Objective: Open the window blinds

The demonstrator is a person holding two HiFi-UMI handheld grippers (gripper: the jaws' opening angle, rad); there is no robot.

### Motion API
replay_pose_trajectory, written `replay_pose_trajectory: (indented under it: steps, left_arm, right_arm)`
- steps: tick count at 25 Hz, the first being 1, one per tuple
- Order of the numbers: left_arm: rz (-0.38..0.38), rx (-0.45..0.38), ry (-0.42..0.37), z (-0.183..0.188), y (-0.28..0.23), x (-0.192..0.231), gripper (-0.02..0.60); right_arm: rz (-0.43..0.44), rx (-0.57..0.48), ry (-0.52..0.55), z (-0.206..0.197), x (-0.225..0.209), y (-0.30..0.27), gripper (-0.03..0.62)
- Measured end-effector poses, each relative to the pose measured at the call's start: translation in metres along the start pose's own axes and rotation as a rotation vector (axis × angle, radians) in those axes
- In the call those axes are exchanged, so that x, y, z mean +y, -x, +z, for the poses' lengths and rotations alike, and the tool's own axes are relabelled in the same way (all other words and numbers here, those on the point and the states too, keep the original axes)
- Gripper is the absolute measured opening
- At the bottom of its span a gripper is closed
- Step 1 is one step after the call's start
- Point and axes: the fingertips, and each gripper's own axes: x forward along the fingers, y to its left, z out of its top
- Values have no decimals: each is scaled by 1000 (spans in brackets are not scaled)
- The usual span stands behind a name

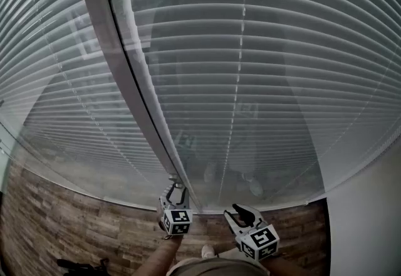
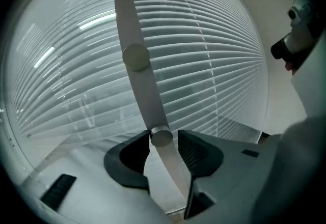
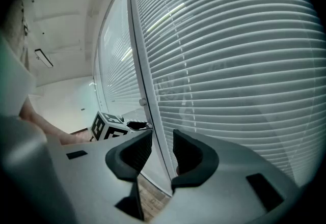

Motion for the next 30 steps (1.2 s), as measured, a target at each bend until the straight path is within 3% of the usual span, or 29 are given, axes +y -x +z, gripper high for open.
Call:
replay_pose_trajectory:
  steps: [8, 17, 30]
  left_arm:
    - [22, -5, 5, -1, -1, 6, 144]
    - [5, -12, 98, -1, -1, 6, 138]
    - [-69, -15, 354, 3, 3, 8, 135]
  right_arm:
    - [0, 1, -3, -2, -1, 0, 121]
    - [-5, 2, -5, -2, -3, 0, 121]
    - [3, 11, -3, -2, 1, -1, 121]
